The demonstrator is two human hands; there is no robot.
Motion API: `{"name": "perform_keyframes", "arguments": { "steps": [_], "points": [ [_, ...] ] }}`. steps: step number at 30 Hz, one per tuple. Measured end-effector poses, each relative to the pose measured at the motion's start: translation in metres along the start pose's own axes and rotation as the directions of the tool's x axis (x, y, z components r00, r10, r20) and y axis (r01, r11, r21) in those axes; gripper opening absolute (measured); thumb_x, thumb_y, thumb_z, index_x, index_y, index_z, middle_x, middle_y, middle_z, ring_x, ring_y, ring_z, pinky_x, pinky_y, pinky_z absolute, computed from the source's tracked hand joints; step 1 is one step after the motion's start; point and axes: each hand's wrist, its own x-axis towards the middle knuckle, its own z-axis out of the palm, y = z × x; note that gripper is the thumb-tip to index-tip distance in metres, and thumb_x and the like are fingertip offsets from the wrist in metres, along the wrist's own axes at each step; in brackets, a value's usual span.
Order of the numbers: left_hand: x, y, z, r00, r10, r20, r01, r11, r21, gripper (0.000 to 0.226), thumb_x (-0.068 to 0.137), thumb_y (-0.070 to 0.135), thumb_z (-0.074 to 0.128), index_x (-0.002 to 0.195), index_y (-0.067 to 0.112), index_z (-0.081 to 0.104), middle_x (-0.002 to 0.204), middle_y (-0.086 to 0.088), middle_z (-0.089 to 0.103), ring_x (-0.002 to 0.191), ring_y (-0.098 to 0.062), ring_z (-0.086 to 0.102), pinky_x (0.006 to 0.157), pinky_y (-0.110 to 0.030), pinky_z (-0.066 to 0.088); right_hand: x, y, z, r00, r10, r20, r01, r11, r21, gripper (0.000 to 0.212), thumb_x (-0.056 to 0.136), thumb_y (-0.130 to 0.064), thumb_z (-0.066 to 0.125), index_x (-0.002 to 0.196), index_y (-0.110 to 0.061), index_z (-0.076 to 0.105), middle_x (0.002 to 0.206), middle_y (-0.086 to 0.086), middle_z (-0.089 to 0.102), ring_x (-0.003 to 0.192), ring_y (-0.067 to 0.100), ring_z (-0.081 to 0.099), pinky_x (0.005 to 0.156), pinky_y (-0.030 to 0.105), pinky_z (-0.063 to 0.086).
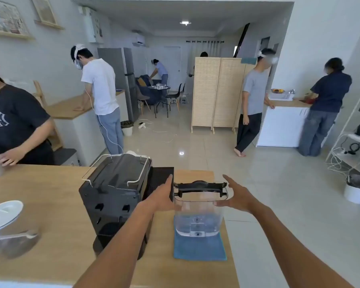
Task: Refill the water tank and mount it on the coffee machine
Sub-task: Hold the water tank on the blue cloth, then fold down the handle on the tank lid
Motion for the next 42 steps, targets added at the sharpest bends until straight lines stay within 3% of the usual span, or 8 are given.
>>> {"name": "perform_keyframes", "arguments": {
  "steps": [5, 12, 17, 20, 24, 27, 32, 42],
  "points": [
    [0.005, -0.011, 0.015, 0.998, -0.036, -0.06, 0.031, 0.995, -0.094, 0.131, 0.068, 0.028, 0.092, 0.161, 0.023, 0.001, 0.164, -0.004, 0.03, 0.151, -0.027, 0.026, 0.117, -0.037, 0.03, 0.008, 0.016, 0.013, 0.998, -0.063, 0.019, 0.062, 0.995, 0.074, 0.119, 0.061, -0.045, 0.09, 0.156, -0.031, 0.02, 0.151, 0.001, 0.047, 0.139, 0.025, 0.041, 0.109, 0.035, 0.033],
    [0.02, -0.018, 0.036, 0.986, 0.008, -0.166, -0.037, 0.984, -0.172, 0.108, 0.063, 0.025, 0.096, 0.15, 0.04, 0.033, 0.152, -0.003, 0.047, 0.138, -0.026, 0.047, 0.112, -0.042, 0.043, 0.016, 0.033, 0.029, 0.99, -0.134, -0.034, 0.138, 0.971, 0.196, 0.105, 0.065, -0.032, 0.091, 0.151, -0.033, 0.03, 0.132, -0.004, 0.054, 0.125, 0.022, 0.052, 0.104, 0.031, 0.04],
    [0.024, -0.013, 0.039, 0.98, -0.022, -0.197, -0.042, 0.947, -0.318, 0.108, 0.071, 0.04, 0.088, 0.156, 0.035, 0.023, 0.145, 0.01, 0.047, 0.134, -0.014, 0.047, 0.106, -0.029, 0.043, 0.021, 0.036, 0.027, 0.99, -0.142, -0.004, 0.139, 0.957, 0.255, 0.107, 0.068, -0.041, 0.087, 0.154, -0.034, 0.023, 0.131, -0.007, 0.052, 0.12, 0.015, 0.05, 0.105, 0.031, 0.04],
    [0.027, -0.001, 0.032, 0.976, -0.125, -0.178, 0.041, 0.909, -0.414, 0.118, 0.068, 0.073, 0.074, 0.159, 0.032, 0.011, 0.158, -0.003, 0.039, 0.145, -0.024, 0.038, 0.116, -0.043, 0.038, 0.026, 0.033, 0.023, 0.998, -0.064, -0.025, 0.068, 0.954, 0.291, 0.09, 0.077, -0.056, 0.073, 0.152, -0.038, 0.026, 0.13, -0.001, 0.056, 0.123, 0.022, 0.055, 0.098, 0.027, 0.041],
    [0.042, 0.008, 0.024, 0.962, -0.239, -0.132, 0.161, 0.886, -0.435, 0.117, 0.079, 0.072, 0.063, 0.16, 0.016, 0.0, 0.161, -0.008, 0.035, 0.148, -0.028, 0.034, 0.121, -0.047, 0.03, 0.034, 0.024, 0.019, 0.998, 0.007, -0.059, 0.009, 0.965, 0.263, 0.087, 0.081, -0.07, 0.055, 0.154, -0.03, 0.027, 0.148, 0.009, 0.049, 0.136, 0.028, 0.046, 0.108, 0.037, 0.037],
    [0.05, 0.004, 0.024, 0.945, -0.309, -0.105, 0.222, 0.846, -0.485, 0.142, 0.052, 0.085, 0.072, 0.155, 0.004, 0.021, 0.145, -0.007, 0.055, 0.132, -0.026, 0.052, 0.113, -0.043, 0.041, 0.04, 0.022, 0.019, 0.998, 0.044, -0.045, -0.032, 0.97, 0.239, 0.093, 0.081, -0.07, 0.055, 0.154, -0.018, 0.03, 0.152, 0.009, 0.045, 0.139, 0.028, 0.042, 0.111, 0.039, 0.035],
    [0.044, 0.005, 0.025, 0.942, -0.264, -0.208, 0.114, 0.833, -0.541, 0.038, 0.08, 0.036, 0.083, 0.107, 0.01, 0.073, 0.102, -0.004, 0.077, 0.099, -0.022, 0.072, 0.092, -0.033, 0.055, 0.045, 0.023, 0.014, 0.998, 0.018, -0.053, -0.006, 0.974, 0.226, 0.077, 0.081, -0.061, 0.066, 0.14, -0.014, 0.05, 0.127, 0.001, 0.061, 0.117, 0.022, 0.056, 0.091, 0.026, 0.04],
    [0.045, 0.005, 0.026, 0.852, -0.176, -0.492, -0.108, 0.862, -0.495, 0.052, 0.068, 0.011, 0.092, 0.112, 0.013, 0.064, 0.102, -0.002, 0.074, 0.1, -0.017, 0.071, 0.089, -0.034, 0.058, 0.041, 0.018, 0.01, 0.972, -0.157, -0.175, 0.209, 0.921, 0.33, 0.063, 0.076, -0.027, 0.084, 0.131, -0.029, 0.054, 0.116, -0.014, 0.065, 0.098, -0.008, 0.061, 0.07, 0.004, 0.046]
  ]
}}
